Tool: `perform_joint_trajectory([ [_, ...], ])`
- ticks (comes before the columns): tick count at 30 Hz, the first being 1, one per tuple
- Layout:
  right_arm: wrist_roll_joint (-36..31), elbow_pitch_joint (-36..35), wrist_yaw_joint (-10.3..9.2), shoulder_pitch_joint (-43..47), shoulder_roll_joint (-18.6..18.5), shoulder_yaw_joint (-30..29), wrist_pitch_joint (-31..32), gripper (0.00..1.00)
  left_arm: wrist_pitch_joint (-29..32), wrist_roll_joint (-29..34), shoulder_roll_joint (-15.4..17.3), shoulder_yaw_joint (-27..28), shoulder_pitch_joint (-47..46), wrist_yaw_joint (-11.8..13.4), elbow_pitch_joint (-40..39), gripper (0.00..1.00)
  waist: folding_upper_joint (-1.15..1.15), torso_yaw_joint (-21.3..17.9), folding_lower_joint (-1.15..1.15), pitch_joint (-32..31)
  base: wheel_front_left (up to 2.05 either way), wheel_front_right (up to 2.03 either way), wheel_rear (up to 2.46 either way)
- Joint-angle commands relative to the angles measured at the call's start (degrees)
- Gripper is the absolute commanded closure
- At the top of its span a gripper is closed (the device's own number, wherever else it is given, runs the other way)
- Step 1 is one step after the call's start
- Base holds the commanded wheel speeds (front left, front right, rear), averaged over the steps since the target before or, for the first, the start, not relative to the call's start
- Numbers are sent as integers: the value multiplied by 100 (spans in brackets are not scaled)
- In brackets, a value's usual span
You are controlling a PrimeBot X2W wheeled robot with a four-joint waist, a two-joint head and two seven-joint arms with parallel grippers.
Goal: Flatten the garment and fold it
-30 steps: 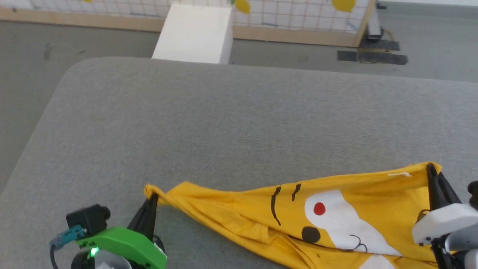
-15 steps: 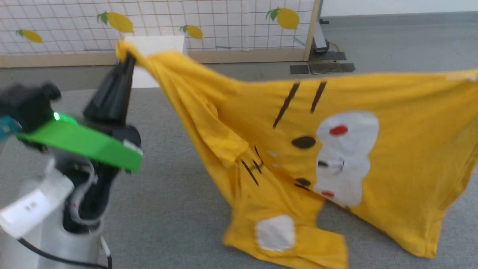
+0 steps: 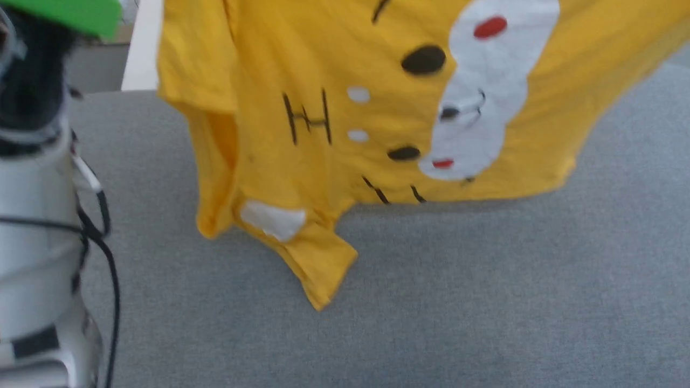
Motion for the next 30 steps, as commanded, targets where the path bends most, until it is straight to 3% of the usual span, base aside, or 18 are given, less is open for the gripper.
perform_joint_trajectory([
  [1,-83,217,-10,-320,35,97,-43,100,10,41,119,24,-331,-8,205,100,0,-140,0,573,0,0,0],
  [6,-444,1047,-10,-1453,266,238,-411,100,-149,415,332,66,-1420,26,978,100,0,-252,0,1290,0,0,0],
  [11,-1087,1749,-10,-2673,718,-3,-1228,100,-820,741,417,259,-2731,82,1645,100,0,-401,0,2044,0,0,0],
  [17,-1544,2113,-10,-3281,1058,-225,-2152,100,-1762,1174,576,277,-3513,-30,2006,100,0,-443,0,2379,0,0,0],
  [21,-1415,2501,-10,-2793,1186,-75,-2525,100,-2014,1329,805,-19,-2806,-249,2668,100,0,-295,0,2286,0,0,0],
  [30,-502,2670,-10,-746,1252,572,-2424,100,-1880,1221,1125,-1003,-404,-400,3512,100,0,-44,0,1512,0,0,0],
])
